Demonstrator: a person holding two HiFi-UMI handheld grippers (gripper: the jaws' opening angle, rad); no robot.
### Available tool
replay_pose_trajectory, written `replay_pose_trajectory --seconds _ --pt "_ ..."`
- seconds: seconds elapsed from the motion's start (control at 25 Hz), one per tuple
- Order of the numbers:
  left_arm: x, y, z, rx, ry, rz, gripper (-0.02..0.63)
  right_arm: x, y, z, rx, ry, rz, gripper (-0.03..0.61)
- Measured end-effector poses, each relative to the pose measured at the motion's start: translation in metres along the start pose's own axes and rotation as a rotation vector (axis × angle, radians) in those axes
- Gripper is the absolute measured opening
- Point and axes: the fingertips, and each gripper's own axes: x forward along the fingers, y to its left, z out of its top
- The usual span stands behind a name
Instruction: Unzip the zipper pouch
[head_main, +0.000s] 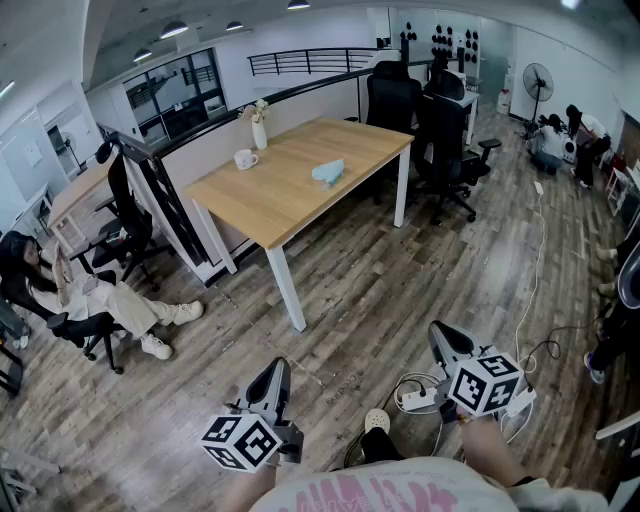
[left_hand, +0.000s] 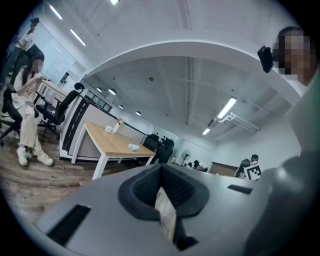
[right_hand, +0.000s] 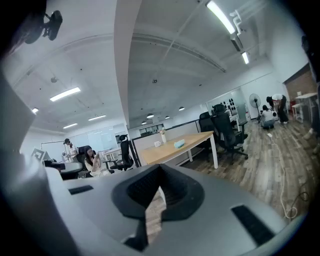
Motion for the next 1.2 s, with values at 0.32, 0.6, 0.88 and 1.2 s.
replay_pose_trajectory --seconds 0.32,0.6,0.88,1.2 --pt "0.067 0.022 0.005 -0.024 0.005 0.001 0.000 0.061 -0.036 0.015 -0.001 0.026 -0.001 -0.003" --pt "0.165 0.024 0.032 0.006 0.002 -0.009 0.000 0.126 -0.091 0.070 -0.020 0.007 -0.002 -0.003" --pt "0.244 0.024 0.024 -0.004 -0.006 -0.022 0.000 0.169 -0.143 0.098 0.035 -0.038 0.035 -0.003" --pt "0.297 0.035 -0.010 0.032 0.081 -0.006 0.000 0.218 -0.177 0.066 0.019 0.089 0.014 -0.003"
